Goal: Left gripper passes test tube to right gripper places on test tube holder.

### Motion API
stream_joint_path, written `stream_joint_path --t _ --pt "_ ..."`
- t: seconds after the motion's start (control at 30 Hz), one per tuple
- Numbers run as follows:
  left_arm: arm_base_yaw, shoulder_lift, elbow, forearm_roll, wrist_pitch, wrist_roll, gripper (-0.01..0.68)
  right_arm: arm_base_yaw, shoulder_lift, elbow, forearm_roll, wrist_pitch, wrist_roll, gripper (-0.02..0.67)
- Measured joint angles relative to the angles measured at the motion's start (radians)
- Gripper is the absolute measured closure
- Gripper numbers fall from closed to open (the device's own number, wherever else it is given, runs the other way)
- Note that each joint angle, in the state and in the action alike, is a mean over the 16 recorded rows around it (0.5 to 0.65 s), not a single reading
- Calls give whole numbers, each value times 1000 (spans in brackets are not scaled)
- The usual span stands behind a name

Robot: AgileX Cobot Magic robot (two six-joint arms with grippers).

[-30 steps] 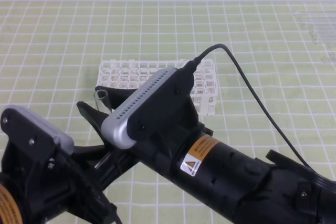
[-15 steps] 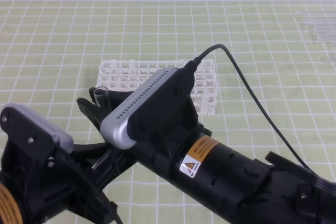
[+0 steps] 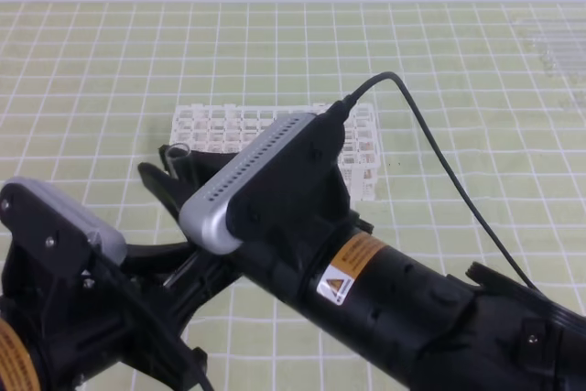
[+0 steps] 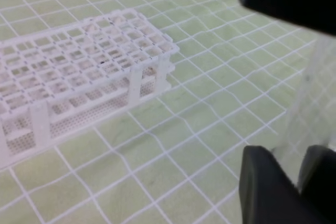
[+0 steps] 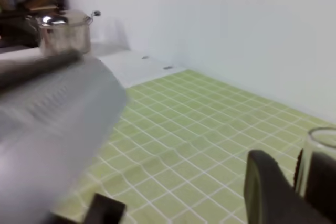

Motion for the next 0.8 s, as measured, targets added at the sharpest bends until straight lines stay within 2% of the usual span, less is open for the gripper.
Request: stream_joint_path --t 0.27,0.4,0.63,0.8 --pt "0 -6 0 -2 18 -1 346 -1 -11 0 121 -14 -105 561" --pt "0 -34 0 -4 46 -1 338 -6 -29 0 221 -25 -192 561" --pt "0 -172 0 -7 106 0 469 -38 -71 0 369 -7 -320 561" --pt "0 -354 1 -9 173 1 584 -73 -96 0 411 44 -352 561"
